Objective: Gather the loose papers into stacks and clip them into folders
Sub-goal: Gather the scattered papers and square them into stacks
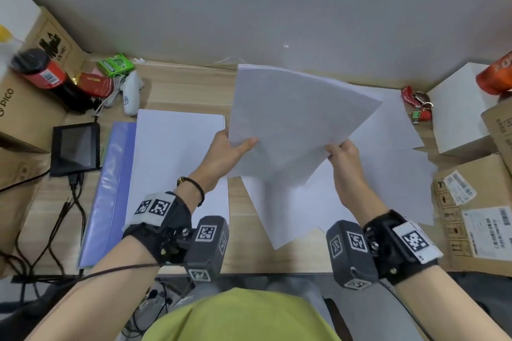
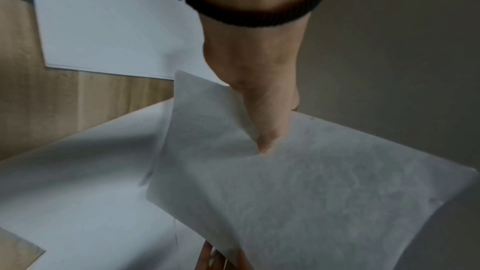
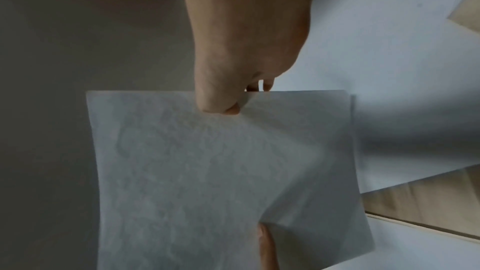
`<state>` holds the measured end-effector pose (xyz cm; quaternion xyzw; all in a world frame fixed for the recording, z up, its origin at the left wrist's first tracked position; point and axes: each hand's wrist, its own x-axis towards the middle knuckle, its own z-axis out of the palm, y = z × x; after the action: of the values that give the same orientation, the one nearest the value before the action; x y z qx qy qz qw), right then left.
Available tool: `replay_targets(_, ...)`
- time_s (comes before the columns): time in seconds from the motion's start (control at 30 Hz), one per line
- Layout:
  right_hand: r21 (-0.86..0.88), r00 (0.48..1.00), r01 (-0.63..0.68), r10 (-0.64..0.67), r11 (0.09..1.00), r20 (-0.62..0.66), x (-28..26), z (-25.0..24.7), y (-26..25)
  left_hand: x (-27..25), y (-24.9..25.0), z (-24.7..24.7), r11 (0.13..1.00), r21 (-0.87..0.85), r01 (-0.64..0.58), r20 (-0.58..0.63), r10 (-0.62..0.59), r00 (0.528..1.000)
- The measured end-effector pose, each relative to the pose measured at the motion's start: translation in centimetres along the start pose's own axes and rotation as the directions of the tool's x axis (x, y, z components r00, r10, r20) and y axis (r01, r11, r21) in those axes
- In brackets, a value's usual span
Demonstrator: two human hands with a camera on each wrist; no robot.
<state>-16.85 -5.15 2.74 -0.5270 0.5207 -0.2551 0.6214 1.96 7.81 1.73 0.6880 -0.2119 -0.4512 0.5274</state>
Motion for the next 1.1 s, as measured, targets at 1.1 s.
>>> replay_targets(1.1, -0.437, 0.641, -0.351, 0.552, 0.828, 0.533, -3.4, 13.2, 6.4, -5.3, -10.1, -15.1, 0.81, 0.46, 0.364, -0.482, -0.116, 0.868)
